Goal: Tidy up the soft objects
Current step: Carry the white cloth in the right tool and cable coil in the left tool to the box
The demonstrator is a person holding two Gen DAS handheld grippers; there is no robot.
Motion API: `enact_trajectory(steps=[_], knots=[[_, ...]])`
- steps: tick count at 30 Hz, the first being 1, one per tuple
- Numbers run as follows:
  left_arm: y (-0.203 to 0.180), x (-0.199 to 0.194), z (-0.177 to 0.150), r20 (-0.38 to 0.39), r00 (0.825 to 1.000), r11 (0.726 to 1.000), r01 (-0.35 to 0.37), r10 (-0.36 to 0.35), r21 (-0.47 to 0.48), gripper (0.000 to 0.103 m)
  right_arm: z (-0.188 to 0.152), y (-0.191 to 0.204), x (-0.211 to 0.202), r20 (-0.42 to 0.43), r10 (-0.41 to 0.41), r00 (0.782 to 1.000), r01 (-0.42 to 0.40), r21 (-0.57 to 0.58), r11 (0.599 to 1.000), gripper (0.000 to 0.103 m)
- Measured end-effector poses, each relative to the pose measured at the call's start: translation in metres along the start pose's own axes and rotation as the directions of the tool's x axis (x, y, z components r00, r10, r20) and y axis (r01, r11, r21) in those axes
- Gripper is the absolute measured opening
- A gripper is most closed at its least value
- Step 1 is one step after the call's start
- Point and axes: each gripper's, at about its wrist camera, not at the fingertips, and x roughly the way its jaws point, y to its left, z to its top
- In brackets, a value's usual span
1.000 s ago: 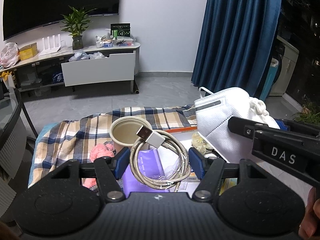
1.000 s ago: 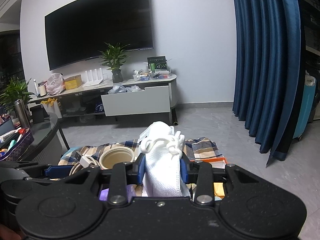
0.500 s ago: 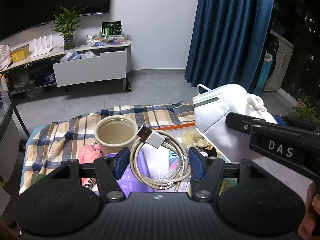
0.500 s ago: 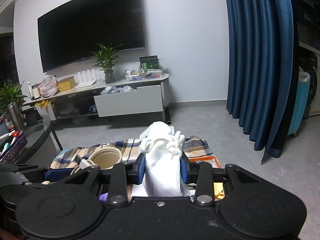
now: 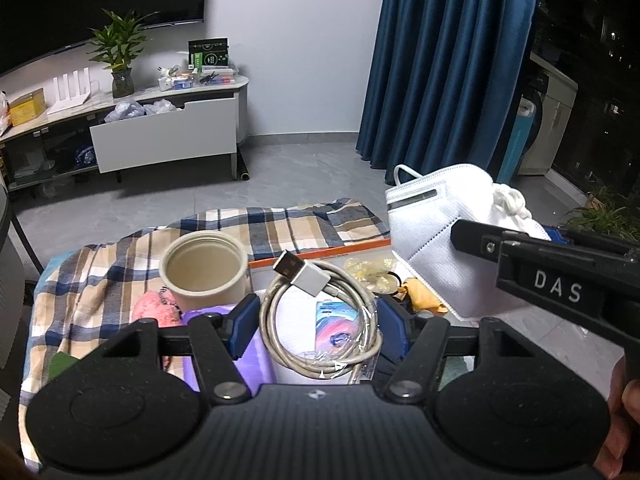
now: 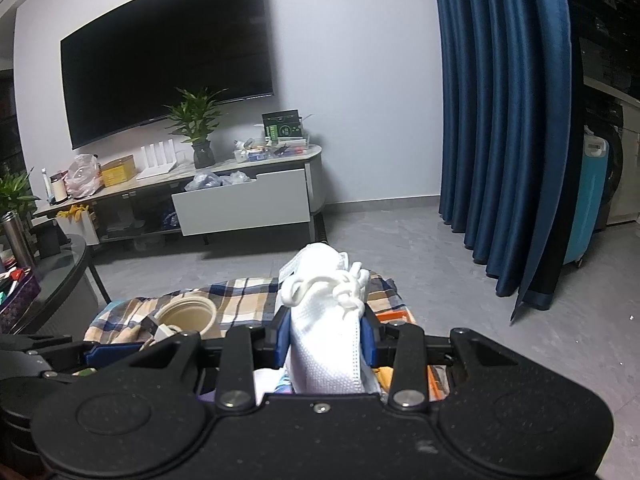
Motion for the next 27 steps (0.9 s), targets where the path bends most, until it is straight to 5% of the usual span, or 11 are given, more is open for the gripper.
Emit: enact_trajectory(steps=[27], knots=[[-0.031,0.035,0.0,-0.066,0.997,0.999,0.046,-0.045,0.02,0.065,-0.012,-0.039,0.028,-0.053,-0.049,0.997,0.052,0.059,0.997,0.044]])
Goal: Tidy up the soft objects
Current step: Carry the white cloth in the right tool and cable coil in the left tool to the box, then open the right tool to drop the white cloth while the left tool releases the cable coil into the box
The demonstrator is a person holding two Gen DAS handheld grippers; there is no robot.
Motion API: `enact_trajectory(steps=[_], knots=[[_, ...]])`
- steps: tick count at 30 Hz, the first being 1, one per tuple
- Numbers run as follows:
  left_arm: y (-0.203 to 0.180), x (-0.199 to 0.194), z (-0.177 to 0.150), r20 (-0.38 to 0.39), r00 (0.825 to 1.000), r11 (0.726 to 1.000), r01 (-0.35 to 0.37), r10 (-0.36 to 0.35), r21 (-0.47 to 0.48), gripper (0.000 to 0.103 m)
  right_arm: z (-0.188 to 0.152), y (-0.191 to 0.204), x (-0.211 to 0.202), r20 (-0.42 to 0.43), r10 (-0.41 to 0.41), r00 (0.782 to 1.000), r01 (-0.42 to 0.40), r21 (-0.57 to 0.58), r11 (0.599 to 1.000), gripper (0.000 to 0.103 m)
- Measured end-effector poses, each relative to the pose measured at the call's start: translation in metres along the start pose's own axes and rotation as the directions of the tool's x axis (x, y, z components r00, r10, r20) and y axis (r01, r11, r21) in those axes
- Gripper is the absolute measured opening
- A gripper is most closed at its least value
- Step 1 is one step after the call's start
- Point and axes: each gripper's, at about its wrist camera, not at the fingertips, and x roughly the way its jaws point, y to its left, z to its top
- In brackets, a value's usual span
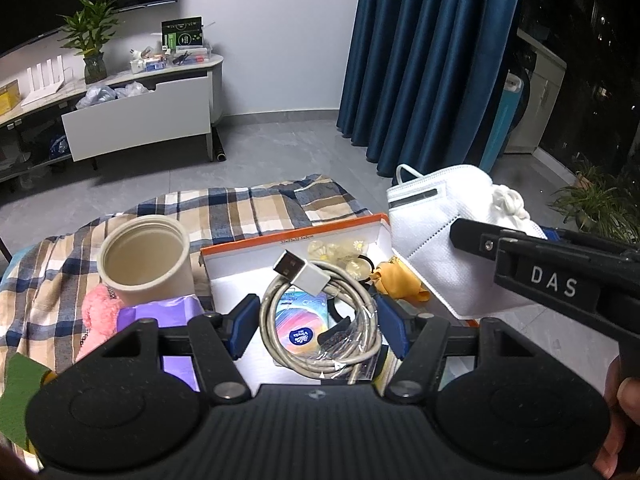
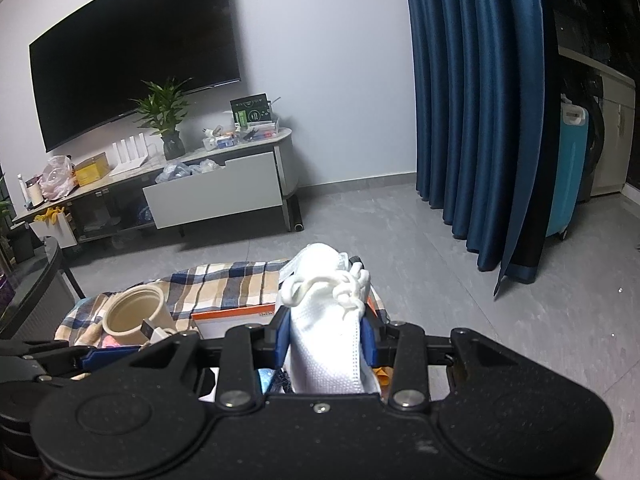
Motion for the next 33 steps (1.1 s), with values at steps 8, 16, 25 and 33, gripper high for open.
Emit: enact_trajectory(steps=[8,16,25,33], knots=[[-0.004,0.01,0.002,-0.014,1.0,1.0,0.002,-0.002,-0.001,0.065,-0.002,-0.008,0.012,-0.017,-0.001,1.0,0.001,0.011,1.0,0.044],[-0.007,0.02,0.004,-0.025,1.0,1.0,0.0,0.0,0.0,0.065,-0.004,-0.017,0.024,-0.031,-0.001,1.0,0.002,0.026,1.0,0.045],[-0.007,0.03,0.004,-0.044,0.999,1.0,-0.004,0.003,-0.006,0.065,-0.006,-0.02,0.044,-0.072,0.057,0.996,-0.054,0.044,0.998,0.051],[-0.005,0.035,0.004,-0.058,0.998,1.0,-0.029,0.029,-0.006,0.065,-0.009,-0.023,0.045,-0.049,0.003,0.999,-0.002,0.034,0.999,0.076]])
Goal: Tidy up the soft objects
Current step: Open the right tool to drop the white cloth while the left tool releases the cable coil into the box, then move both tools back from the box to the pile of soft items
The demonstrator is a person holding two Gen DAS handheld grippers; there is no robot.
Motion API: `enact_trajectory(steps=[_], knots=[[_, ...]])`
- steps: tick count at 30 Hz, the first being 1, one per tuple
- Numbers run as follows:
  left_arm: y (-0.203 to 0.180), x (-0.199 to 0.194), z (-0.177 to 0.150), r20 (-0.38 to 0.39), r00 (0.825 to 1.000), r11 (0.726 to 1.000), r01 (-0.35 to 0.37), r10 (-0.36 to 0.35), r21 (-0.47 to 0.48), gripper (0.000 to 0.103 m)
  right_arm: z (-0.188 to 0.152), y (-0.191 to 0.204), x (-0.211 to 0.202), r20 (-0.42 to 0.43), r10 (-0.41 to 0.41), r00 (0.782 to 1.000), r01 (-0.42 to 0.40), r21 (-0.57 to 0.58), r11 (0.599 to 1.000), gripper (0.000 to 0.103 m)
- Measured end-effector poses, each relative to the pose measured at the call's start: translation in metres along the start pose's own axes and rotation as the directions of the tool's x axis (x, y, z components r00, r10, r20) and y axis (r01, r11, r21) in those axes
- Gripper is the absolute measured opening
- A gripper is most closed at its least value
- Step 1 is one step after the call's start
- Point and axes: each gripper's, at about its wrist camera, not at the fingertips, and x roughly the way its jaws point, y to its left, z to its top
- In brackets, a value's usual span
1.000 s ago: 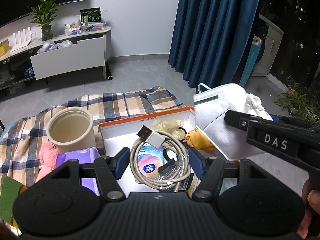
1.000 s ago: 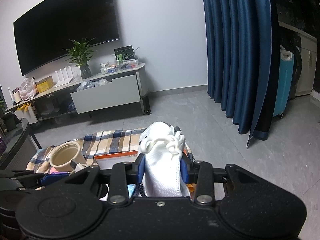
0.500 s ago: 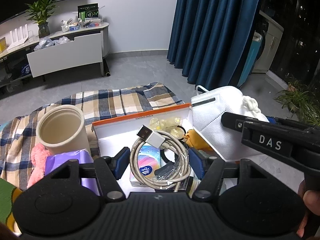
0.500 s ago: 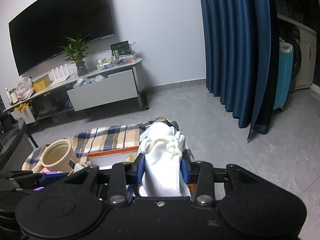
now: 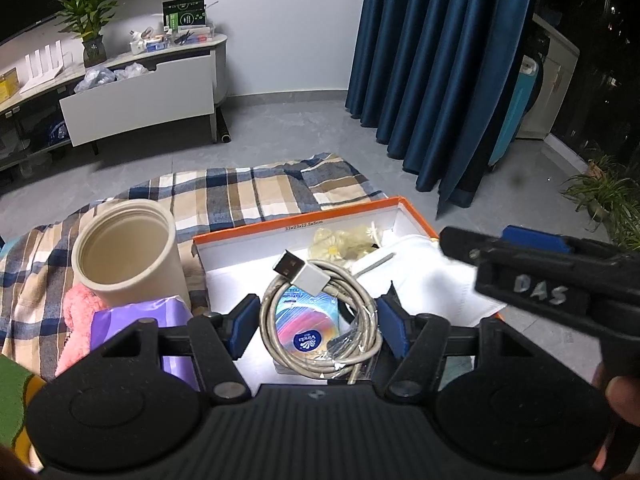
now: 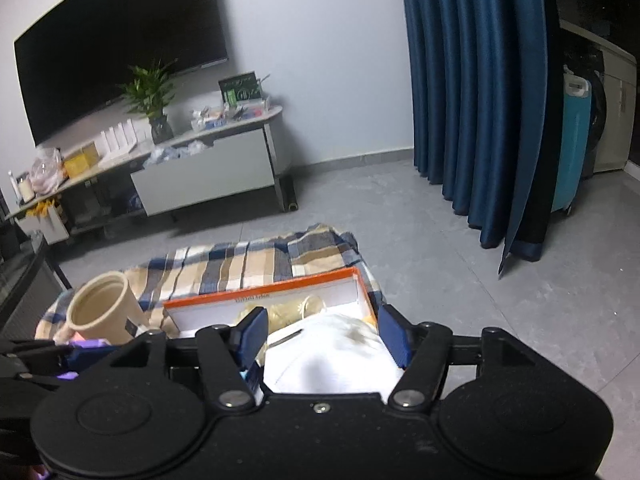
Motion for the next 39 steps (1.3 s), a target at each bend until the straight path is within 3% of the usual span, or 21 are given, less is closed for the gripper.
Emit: enact_trajectory(steps=[8,11,16,39], knots=[[0.003,0.006,-0.001,-0.025,1.0,1.0,-0.007,0.006,-0.009,0.067,0.003,-0.002,-0.013,0.051,0.019,0.998,-0.02,0.006,1.0,0.077],[0.005,0.008,-0.001,-0.026,0.999,1.0,0.02,-0.02,-0.019,0.078,0.004,-0.001,-0.018,0.063,0.027,0.998,-0.027,0.004,1.0,0.077],[0.007,0.001,0.0,0.001,0.999,0.999,0.036,-0.036,-0.027,0.08,0.005,0.004,-0.027,0.077,0.037,0.996,-0.036,-0.007,0.999,0.077],[0.048,-0.059,-0.003,0.071,0.994,0.994,-0.079,0.084,-0.072,0.08,0.001,0.066,-0.061,0.078,0.134,0.988,-0.125,-0.102,0.987,0.077]])
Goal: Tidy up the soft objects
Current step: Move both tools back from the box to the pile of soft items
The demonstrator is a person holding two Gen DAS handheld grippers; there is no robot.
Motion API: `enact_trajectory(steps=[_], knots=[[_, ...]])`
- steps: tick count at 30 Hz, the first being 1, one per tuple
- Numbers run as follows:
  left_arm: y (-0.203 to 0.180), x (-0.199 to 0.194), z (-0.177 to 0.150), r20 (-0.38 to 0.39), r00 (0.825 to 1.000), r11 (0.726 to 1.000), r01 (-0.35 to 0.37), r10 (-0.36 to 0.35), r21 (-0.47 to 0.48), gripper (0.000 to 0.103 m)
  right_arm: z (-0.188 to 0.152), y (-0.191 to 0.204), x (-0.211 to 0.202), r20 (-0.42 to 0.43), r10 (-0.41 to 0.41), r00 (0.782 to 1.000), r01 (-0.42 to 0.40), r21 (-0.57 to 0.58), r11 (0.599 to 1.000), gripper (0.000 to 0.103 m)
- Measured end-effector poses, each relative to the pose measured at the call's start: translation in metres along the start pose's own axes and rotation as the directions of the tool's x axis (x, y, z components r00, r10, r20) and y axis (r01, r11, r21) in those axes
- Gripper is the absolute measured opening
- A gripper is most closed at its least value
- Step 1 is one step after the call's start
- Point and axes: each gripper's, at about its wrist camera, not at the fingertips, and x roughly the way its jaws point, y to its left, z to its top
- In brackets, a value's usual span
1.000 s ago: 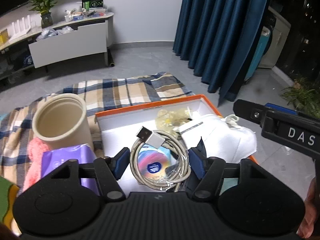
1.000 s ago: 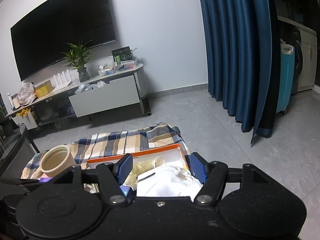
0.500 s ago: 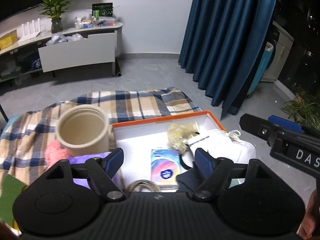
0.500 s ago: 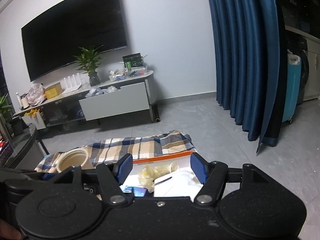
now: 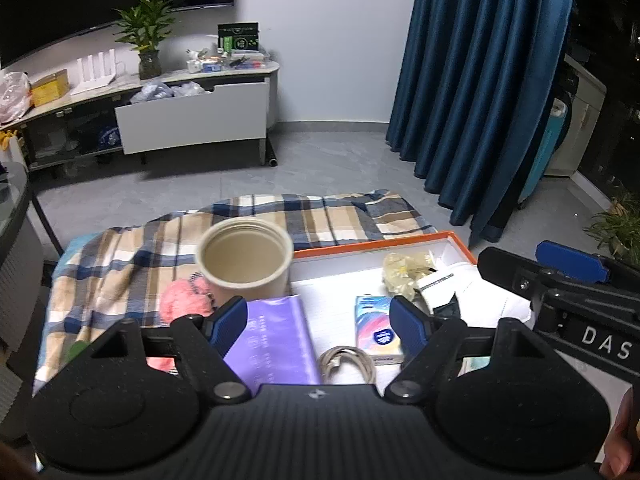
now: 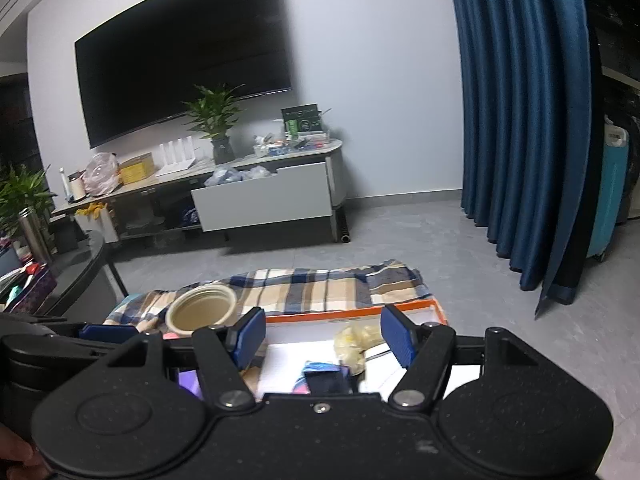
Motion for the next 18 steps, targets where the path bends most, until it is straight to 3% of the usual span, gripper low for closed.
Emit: enact_trajectory(steps=[18], knots=[[0.042,-0.03,-0.011,0.032,0.997,0.996,-0.062,0.064,-0.06,0.08,0.0,0.055,-0.002,-0.025,0.083,0.996,-0.085,-0.069,0.994,0.077]])
